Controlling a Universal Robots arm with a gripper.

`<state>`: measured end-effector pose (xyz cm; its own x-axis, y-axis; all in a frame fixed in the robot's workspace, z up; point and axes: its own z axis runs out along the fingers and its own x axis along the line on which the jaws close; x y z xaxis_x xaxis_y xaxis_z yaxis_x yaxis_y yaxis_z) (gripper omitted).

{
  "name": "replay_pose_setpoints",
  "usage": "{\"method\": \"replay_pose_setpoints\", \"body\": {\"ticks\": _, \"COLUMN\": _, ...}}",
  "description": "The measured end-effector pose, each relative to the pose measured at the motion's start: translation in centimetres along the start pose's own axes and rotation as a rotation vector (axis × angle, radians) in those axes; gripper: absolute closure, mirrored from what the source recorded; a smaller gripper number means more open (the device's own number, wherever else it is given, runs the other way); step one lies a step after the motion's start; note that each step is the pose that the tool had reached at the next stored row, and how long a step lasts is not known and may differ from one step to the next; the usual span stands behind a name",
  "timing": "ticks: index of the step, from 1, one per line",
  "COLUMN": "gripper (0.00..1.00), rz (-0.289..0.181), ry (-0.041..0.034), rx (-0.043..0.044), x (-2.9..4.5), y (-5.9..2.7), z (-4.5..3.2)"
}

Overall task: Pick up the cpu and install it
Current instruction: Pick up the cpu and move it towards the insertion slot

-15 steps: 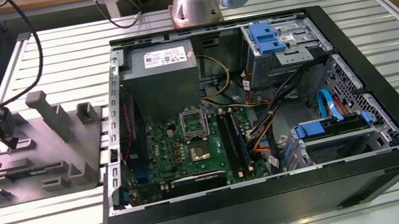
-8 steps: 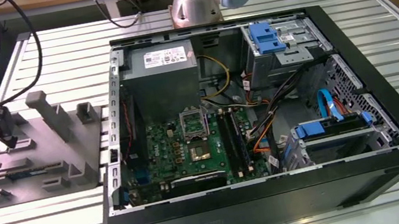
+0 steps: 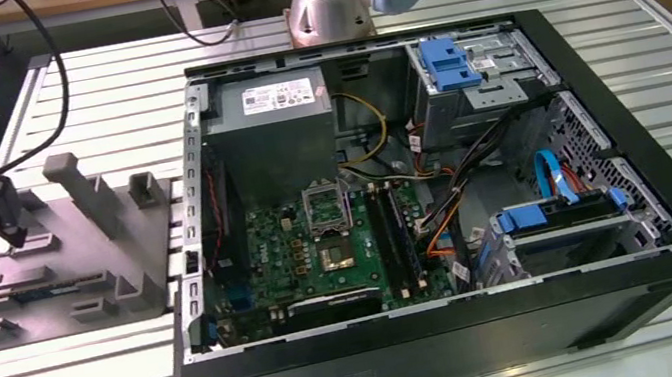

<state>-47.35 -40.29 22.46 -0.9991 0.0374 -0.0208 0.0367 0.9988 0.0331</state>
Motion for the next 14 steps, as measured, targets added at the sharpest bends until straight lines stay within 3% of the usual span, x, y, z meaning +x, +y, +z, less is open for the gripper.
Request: {"method": "replay_pose_setpoints", "body": {"ticks": 14, "gripper": 0.53, "rz": 0.000, "ry": 0.0001, "rx": 0.0001, "x": -0.01, "y": 0.01, "z": -0.40}}
